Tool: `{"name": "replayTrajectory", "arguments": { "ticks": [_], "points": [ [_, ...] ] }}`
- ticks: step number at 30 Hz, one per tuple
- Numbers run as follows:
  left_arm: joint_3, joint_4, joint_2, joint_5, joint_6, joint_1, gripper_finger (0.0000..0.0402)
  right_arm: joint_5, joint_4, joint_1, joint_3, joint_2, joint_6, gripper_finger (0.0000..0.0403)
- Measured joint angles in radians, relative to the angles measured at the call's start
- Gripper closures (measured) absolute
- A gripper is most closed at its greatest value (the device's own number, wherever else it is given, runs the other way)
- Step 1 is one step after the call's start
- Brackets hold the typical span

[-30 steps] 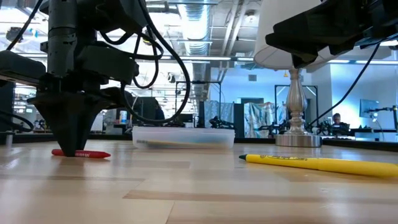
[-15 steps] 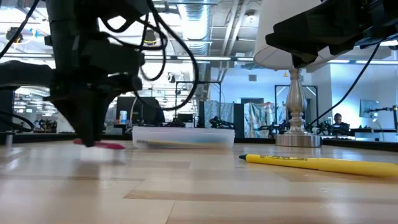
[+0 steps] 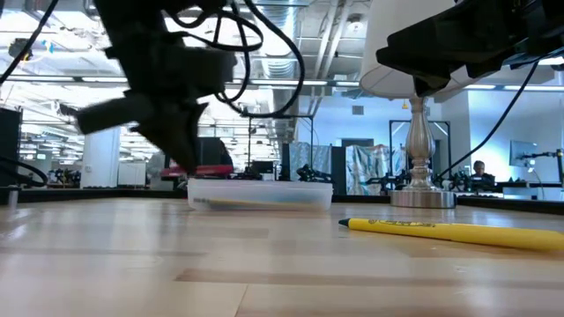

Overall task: Pick & place school supplies into a supply box
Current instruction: Put the red crayon into the pink supply box

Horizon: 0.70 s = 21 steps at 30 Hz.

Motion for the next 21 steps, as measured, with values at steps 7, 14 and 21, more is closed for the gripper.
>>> {"name": "replayTrajectory", "arguments": {
  "ticks": [7, 14, 21],
  "points": [
    [0.005, 0.012, -0.001, -0.082, 0.0, 0.119, 0.0379, 0.0, 0.0, 0.0, 0.0, 0.0, 0.0, 0.0297],
    [0.005, 0.054, -0.001, -0.074, 0.0, 0.239, 0.0376, 0.0, -0.01, 0.0, 0.0, 0.0, -0.001, 0.0297],
    [0.006, 0.112, -0.001, -0.011, 0.047, 0.319, 0.0375, 0.0, -0.016, 0.0, 0.0, 0.0, -0.001, 0.0297]
  ]
}}
